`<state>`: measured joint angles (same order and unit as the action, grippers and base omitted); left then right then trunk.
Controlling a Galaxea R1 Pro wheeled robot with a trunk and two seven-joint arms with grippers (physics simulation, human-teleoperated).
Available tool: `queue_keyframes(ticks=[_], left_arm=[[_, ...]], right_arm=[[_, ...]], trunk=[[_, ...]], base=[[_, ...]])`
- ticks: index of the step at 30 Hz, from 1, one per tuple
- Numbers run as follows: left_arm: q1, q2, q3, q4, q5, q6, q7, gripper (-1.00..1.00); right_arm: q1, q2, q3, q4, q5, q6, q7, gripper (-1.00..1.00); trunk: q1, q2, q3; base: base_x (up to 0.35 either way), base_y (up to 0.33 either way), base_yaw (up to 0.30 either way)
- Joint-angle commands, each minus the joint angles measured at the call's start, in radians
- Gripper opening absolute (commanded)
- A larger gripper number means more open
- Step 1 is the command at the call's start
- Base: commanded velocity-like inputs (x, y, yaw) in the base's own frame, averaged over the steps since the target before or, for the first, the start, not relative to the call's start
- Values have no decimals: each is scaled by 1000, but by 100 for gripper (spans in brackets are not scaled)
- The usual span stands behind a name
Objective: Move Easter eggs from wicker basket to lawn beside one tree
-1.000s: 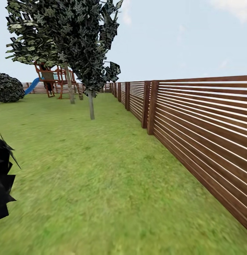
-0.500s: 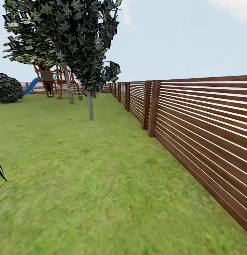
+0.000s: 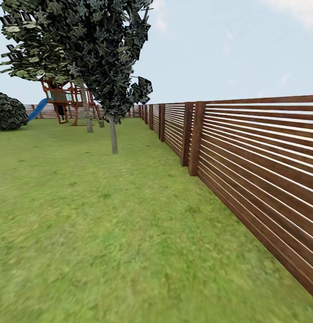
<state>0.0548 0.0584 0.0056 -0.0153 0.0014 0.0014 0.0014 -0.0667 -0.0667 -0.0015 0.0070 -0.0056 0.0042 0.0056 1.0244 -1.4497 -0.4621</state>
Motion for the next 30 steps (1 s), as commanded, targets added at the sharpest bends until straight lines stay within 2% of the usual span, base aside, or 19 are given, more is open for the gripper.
queue_keyframes(ticks=[1, 18, 30], left_arm=[[0, 0, 0, -2, 0, 0, 0, 100], [0, 0, 0, -2, 0, 0, 0, 100], [0, 0, 0, -2, 0, 0, 0, 100]], right_arm=[[-1, 0, 0, 1, -1, 0, 1, 100], [-1, 1, 0, 1, -1, -1, 0, 100], [-1, -1, 0, 1, 0, 0, -1, 100]], trunk=[[1, 0, -1], [1, 0, -1], [1, 0, -1]], base=[[330, 0, 0], [330, 0, 1], [330, 0, 132]])
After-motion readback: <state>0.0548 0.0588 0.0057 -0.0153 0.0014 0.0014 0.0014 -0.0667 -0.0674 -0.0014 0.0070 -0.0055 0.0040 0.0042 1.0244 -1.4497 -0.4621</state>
